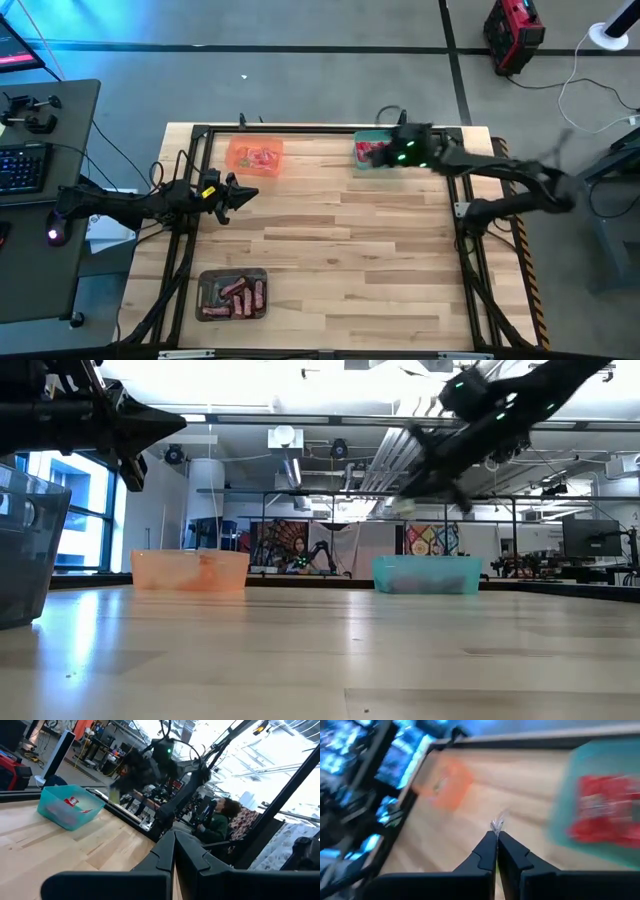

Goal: Sort candy by brand, put in halloween buckets
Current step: Put the green gummy into the orange bin

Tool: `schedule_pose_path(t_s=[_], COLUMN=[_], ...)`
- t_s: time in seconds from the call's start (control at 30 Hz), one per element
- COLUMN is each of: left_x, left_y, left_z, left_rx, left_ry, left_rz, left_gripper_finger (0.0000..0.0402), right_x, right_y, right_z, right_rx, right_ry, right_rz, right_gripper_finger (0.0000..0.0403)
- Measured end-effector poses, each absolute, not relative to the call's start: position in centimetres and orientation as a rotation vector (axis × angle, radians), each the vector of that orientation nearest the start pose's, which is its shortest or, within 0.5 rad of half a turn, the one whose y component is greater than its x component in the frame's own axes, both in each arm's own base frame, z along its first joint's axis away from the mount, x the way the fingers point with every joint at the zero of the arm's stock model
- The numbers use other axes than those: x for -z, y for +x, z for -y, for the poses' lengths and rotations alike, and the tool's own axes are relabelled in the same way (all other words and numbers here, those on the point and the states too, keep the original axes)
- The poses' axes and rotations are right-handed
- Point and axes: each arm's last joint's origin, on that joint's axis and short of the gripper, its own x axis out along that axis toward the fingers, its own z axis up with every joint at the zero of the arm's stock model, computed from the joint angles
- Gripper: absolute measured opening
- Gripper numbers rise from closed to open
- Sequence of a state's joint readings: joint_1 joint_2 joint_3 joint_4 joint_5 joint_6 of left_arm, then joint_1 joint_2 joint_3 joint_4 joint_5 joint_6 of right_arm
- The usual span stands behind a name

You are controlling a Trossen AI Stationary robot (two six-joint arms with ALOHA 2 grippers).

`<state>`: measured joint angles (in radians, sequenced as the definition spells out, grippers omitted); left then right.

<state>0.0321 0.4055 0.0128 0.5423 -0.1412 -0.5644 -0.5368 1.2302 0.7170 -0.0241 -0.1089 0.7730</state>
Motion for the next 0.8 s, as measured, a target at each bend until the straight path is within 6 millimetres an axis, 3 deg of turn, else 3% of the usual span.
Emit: schedule_pose_path(t_s=[0.17, 0.27, 0.57, 0.8], left_x=[-18.4, -18.4, -18.4, -18.4], left_y=[12.2, 12.2, 12.2, 12.2], left_z=[-0.8, -0.8, -0.8, -0.8], left_rx=[-0.126, -0.126, -0.126, -0.126], left_ry=[-0.570, -0.570, -0.570, -0.570], left_rz=[0.195, 0.195, 0.195, 0.195], left_gripper_finger=[0.0001, 0.0001, 0.0001, 0.0001], right_x=[-19.7, -18.5, -19.7, -18.6], right_y=[28.8, 32.6, 43.5, 48.9], right_z=[11.5, 10.9, 13.6, 16.7], right_rx=[0.455, 0.336, 0.158, 0.180], right_ry=[0.917, 0.895, 0.810, 0.828], right_rz=[-0.361, -0.314, -0.159, -0.149], right_gripper_finger=[0.0000, 0.0000, 0.0000, 0.0000])
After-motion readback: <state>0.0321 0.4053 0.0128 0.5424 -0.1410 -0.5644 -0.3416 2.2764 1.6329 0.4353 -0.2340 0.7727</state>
